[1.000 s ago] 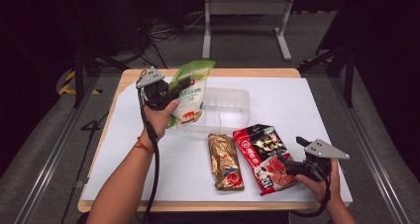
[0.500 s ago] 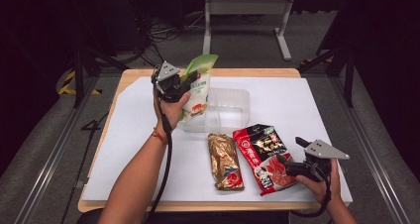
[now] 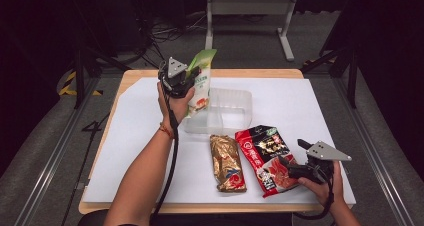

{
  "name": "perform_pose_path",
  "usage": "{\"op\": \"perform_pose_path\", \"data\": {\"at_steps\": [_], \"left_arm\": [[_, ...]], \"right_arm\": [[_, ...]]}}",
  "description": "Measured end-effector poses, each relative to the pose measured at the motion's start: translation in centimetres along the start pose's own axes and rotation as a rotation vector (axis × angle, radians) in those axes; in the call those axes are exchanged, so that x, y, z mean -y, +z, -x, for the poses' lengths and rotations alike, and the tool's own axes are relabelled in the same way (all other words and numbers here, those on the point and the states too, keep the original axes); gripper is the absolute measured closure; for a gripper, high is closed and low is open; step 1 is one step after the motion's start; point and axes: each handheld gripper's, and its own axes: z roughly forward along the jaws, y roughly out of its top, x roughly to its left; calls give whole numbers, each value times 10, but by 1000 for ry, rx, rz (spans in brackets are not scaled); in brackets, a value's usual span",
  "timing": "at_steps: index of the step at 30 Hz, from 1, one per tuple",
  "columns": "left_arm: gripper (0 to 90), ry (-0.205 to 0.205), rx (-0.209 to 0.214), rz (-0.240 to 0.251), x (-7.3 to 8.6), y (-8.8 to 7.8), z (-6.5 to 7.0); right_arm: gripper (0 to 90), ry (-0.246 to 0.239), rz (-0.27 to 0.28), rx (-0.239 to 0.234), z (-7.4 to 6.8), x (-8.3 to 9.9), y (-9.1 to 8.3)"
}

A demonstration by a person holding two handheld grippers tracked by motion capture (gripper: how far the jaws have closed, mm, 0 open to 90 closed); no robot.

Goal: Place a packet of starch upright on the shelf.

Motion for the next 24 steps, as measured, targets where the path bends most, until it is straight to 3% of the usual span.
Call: {"op": "perform_pose_path", "data": {"at_steps": [4, 8, 13, 19, 24], "left_arm": [[900, -9, -22, -13, 3, 8, -1], [900, -22, -15, -26, 7, 17, -1], [896, -34, 38, -37, 10, 19, 0], [866, 10, 69, -91, 18, 16, 4], [851, -2, 99, -82, 25, 7, 0]], "right_arm": [[137, 0, -2, 0, 0, 0, 0], [137, -3, -4, -2, -1, 0, 1], [137, -5, -6, -2, -1, 1, 1], [137, -10, -9, -5, -2, 1, 1], [137, -8, -11, -5, -2, 1, 2]]}}
